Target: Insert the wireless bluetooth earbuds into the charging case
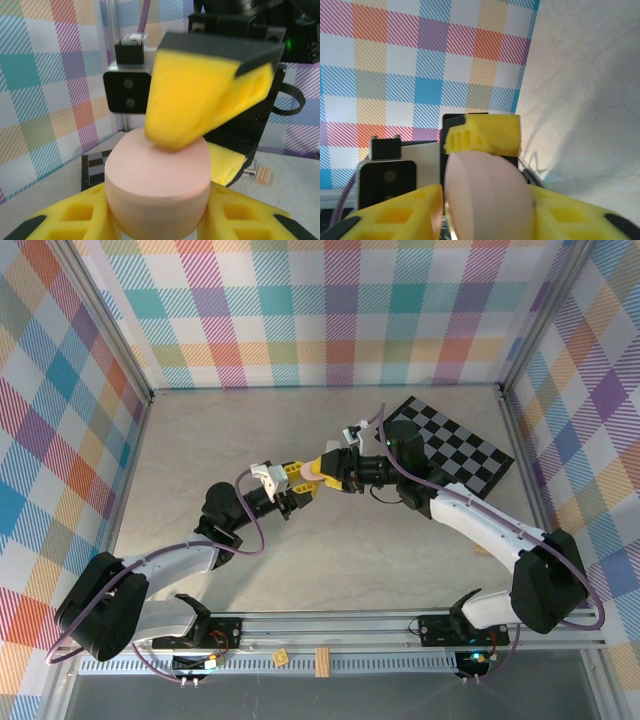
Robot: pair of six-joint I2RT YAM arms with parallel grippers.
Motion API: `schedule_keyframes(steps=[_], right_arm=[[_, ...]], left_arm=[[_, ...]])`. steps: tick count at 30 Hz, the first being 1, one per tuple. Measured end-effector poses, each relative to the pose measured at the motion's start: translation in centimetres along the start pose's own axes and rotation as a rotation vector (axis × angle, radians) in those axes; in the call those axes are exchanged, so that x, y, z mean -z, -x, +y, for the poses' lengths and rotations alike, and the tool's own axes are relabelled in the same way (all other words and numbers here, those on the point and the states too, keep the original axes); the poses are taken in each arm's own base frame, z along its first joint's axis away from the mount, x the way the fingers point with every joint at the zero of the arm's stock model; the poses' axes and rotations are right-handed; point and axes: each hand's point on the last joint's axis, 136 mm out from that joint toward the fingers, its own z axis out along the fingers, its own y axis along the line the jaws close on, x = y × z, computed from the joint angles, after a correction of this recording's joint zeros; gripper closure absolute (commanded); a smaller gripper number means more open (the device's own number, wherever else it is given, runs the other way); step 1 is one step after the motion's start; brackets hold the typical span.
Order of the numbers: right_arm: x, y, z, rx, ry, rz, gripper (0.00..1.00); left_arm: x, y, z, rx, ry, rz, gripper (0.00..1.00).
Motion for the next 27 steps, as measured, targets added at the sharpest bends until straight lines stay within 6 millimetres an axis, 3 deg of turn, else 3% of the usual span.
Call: schedule_keyframes(steps=[4, 7, 10, 12, 15, 18, 27], right_arm=[[0.0, 0.1, 0.0, -0.002, -0.001, -0.004, 0.82], [0.0, 0.1, -0.2, 0.001, -0.005, -0.008, 0.82], [0.0, 0.3, -0.8, 0.007, -0.030, -0.028, 0.82], [0.2, 0.6, -1.3, 0.016, -0.063, -0.053, 0.82], [1.1, 1.1, -2.4, 0.035, -0.128, -0.111, 0.82], [2.2, 1.5, -4.5, 0.040, -0.212, -0.167, 0.82], [3.7, 0.4, -14.2, -0.033, -0.485, -0.208, 0.82]], left_arm=[[0.0, -0.2, 0.0, 0.004, 0.002, 0.007, 0.63], [0.0, -0.3, 0.0, 0.007, 0.002, 0.014, 0.56], [0.2, -0.6, -0.1, 0.014, 0.000, 0.036, 0.28], [0.4, -0.8, -0.2, 0.016, 0.002, 0.055, 0.14], [1.1, -1.1, -0.6, 0.015, 0.002, 0.084, 0.04], [2.2, -1.8, -1.3, 0.017, -0.002, 0.137, 0.00], [4.5, -4.7, -3.8, 0.060, -0.066, 0.312, 0.00]])
